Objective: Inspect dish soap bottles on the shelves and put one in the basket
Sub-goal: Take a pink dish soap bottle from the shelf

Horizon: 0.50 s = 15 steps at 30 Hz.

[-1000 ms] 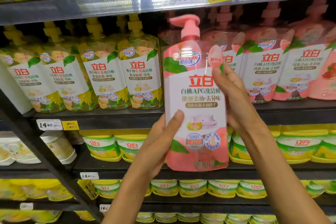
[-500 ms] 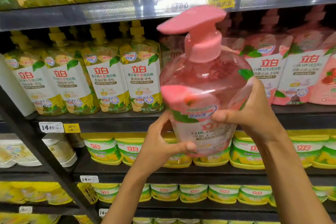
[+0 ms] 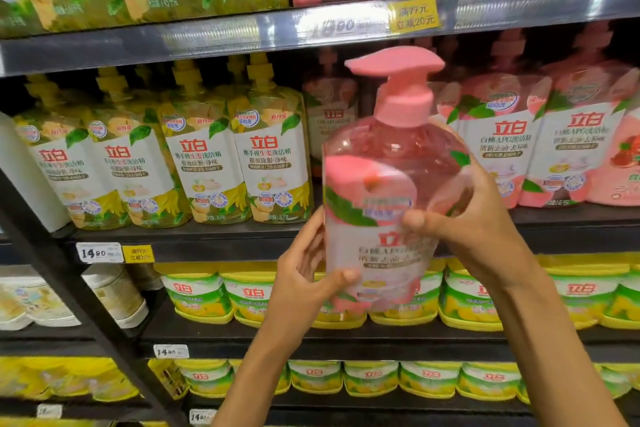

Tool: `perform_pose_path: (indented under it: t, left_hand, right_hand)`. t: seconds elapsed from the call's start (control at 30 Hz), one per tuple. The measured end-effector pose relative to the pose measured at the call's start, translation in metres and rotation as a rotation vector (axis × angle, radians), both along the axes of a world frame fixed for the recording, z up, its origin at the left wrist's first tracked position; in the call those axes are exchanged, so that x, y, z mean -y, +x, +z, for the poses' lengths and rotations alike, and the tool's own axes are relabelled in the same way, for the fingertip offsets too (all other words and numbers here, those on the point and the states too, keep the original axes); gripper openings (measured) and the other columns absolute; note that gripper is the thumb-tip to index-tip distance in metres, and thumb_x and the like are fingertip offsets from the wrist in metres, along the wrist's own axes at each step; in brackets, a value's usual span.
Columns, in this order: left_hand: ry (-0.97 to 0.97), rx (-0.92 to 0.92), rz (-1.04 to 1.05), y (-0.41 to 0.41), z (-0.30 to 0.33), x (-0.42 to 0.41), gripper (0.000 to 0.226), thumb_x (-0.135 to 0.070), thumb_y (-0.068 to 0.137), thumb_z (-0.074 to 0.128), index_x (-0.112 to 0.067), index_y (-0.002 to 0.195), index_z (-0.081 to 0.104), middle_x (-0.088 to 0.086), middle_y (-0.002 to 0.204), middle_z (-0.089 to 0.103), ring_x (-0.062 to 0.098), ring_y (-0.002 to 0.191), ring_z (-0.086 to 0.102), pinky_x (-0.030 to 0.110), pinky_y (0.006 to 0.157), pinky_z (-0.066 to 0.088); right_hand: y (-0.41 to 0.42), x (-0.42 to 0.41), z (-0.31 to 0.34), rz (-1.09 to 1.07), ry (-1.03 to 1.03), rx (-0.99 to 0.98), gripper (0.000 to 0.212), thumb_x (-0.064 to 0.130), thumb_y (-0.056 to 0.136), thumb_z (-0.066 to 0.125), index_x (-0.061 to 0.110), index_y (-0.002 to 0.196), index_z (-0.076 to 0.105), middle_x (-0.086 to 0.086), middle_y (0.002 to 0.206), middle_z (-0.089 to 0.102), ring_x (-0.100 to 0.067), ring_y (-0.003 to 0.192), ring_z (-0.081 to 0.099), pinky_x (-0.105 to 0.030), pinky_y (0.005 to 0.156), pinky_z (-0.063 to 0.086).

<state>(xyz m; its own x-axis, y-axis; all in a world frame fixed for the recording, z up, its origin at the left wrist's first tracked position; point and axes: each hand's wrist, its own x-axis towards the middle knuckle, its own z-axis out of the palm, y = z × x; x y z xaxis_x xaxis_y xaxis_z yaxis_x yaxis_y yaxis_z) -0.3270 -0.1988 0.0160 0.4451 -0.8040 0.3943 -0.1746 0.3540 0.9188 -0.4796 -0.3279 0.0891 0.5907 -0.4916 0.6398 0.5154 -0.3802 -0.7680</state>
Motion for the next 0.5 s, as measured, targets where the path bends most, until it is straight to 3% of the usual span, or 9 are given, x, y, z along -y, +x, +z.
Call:
perform_pose_path:
  t: [0.07, 0.17, 0.3, 0.5]
  left_hand:
    - [0.0, -0.103, -0.039, -0.007, -0.001, 0.001, 0.081, -0.033, 0.072, 0.078, -0.021, 0.143, 0.04, 0.001, 0.132, 0.061, 0.016, 0.12, 0.058, 0.024, 0.088, 0.053]
    - [0.033, -0.182, -0.028, -0.009, -0.002, 0.007, 0.068, -0.042, 0.083, 0.068, -0.023, 0.142, 0.04, 0.002, 0.125, 0.065, 0.02, 0.113, 0.064, 0.029, 0.082, 0.056]
    - [0.041, -0.197, -0.012, 0.001, -0.001, 0.022, 0.055, -0.037, 0.088, 0.055, -0.02, 0.139, 0.044, 0.004, 0.121, 0.068, 0.023, 0.108, 0.067, 0.028, 0.077, 0.057]
    - [0.004, -0.179, 0.048, 0.023, 0.015, 0.045, 0.057, -0.041, 0.084, 0.055, -0.017, 0.135, 0.047, 0.001, 0.114, 0.071, 0.02, 0.1, 0.07, 0.026, 0.071, 0.058]
  right_hand:
    - [0.011, 0.006, -0.007, -0.008, 0.113, -0.013, 0.049, 0.045, 0.058, 0.089, 0.035, 0.096, 0.059, 0.01, 0.082, 0.074, -0.005, 0.081, 0.072, -0.017, 0.065, 0.055]
    - [0.029, 0.015, -0.014, 0.01, 0.266, -0.041, 0.052, 0.031, 0.069, 0.085, 0.022, 0.111, 0.056, 0.0, 0.097, 0.075, -0.017, 0.091, 0.073, -0.026, 0.069, 0.058]
    - [0.051, 0.021, -0.005, -0.087, 0.253, -0.116, 0.057, 0.038, 0.071, 0.08, 0.019, 0.119, 0.054, -0.004, 0.107, 0.073, -0.021, 0.097, 0.072, -0.04, 0.084, 0.058]
    - [0.073, 0.039, 0.018, -0.135, 0.189, -0.142, 0.046, 0.035, 0.07, 0.079, 0.019, 0.107, 0.056, 0.0, 0.096, 0.075, -0.017, 0.087, 0.074, -0.03, 0.071, 0.059]
